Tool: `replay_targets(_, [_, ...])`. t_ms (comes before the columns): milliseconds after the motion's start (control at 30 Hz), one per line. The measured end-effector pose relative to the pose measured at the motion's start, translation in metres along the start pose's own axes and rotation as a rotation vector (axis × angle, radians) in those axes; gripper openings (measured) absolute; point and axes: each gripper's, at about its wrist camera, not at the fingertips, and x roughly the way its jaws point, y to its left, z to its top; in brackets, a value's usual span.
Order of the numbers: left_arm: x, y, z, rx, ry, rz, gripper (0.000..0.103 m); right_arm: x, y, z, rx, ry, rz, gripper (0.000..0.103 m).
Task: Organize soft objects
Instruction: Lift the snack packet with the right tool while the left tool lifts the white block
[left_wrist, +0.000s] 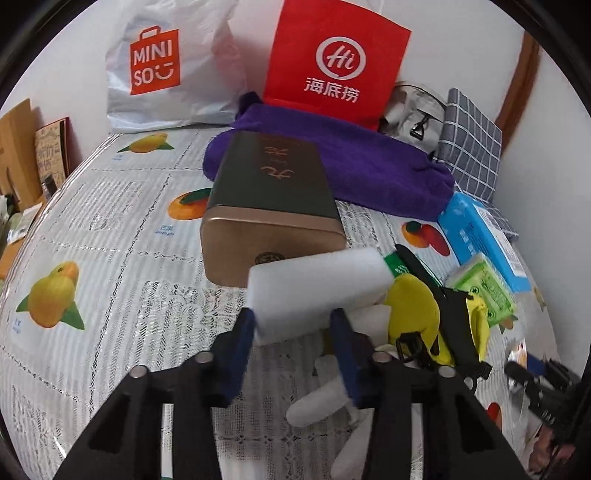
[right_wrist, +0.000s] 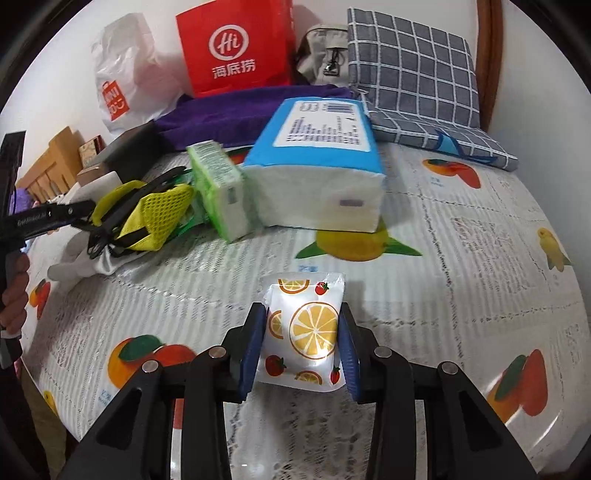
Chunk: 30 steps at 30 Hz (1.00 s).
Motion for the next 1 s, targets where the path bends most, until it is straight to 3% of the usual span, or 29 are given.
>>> replay_targets(133, [-0.008,0.005,-0.004,-0.012,-0.014,-0.022,0.027,0.001,0.001,0.002,-0.004,0.006,-0.013,0.038])
replay_targets(533, [-0.042,0.012,-0.015,-0.019,-0.064,-0.004,0.019,-0.008,0.002,-0.008,0.007,0.016,-0.007,0.038])
replay_targets(733, [-0.041,0.023,-0.026,-0.048,-0.029,0.005,0.02,-0.011,0.003,-0.014,-0.003,0.019,-0.013,0.038])
replay_targets(800, [-0.043,0.025,-0.029,-0.057,-0.045,-0.016,0.033,-0.012,0.003,-0.017,-0.011,0.017,-0.014,0.039])
replay_targets(867, [-0.043,0.025,-0.029,-0.057,-0.064,0.007,0.074,-0.013,0.002,-0.018,-0.009,0.016,-0.01,0.039])
replay_targets(1000, [-0.038,0.019,-0.025,-0.013,-0.093,0.026,0.075,-0.012,0.001,-0.018,-0.009,0.013,-0.009,0.039])
